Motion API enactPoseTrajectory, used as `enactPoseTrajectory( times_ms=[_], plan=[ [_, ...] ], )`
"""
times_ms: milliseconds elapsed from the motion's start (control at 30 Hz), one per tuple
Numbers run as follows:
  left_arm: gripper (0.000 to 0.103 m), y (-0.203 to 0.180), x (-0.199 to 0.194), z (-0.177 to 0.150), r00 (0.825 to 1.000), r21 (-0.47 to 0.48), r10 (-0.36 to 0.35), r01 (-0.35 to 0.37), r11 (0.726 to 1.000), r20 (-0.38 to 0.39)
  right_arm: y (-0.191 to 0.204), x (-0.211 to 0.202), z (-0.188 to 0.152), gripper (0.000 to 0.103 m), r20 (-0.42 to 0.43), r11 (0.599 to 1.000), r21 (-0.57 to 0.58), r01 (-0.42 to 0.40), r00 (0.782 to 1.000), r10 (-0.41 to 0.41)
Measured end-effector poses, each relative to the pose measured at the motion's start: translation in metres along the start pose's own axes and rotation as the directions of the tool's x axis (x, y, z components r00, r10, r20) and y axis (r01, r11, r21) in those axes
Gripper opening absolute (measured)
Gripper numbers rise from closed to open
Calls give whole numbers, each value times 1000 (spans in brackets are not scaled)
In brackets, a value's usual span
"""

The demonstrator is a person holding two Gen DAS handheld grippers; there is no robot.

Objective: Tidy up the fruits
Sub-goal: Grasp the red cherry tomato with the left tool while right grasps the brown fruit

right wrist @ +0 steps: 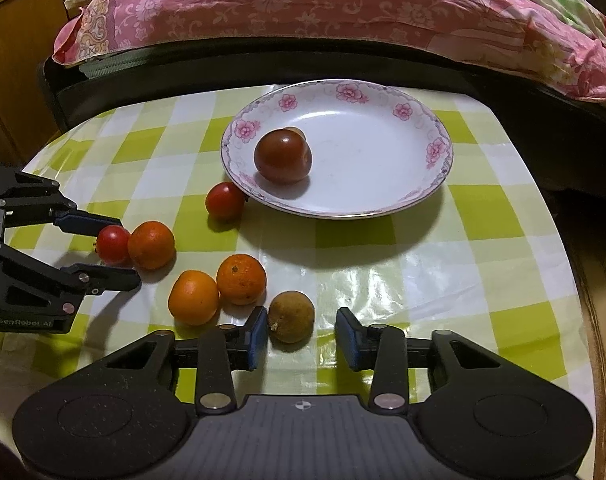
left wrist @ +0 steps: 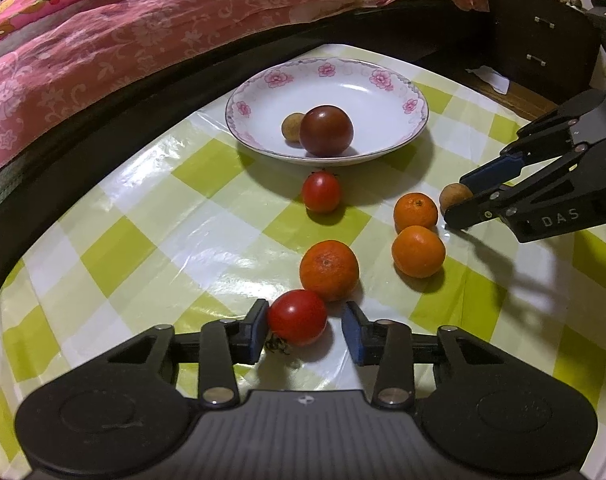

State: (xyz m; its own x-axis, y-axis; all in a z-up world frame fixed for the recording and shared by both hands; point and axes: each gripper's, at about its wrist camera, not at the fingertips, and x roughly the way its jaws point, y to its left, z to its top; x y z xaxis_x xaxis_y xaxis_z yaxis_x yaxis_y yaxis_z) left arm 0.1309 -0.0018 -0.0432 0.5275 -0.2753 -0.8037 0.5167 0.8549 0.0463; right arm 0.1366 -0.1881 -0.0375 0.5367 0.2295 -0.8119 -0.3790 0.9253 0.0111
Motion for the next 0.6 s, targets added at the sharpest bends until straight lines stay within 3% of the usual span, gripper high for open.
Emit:
enactPoseTrajectory(
  times_ms=[167,600],
  plan=[
    [43,0,0,0,1000,4,2,-2,1000,1,5,1,1,24,-4,1000,-23,10,1000,-10],
    [47,0,0,-1,1000,-12,4,-4,1000,-4,6,1,1,25,-12,999,-30,12,1000,-12]
  ],
)
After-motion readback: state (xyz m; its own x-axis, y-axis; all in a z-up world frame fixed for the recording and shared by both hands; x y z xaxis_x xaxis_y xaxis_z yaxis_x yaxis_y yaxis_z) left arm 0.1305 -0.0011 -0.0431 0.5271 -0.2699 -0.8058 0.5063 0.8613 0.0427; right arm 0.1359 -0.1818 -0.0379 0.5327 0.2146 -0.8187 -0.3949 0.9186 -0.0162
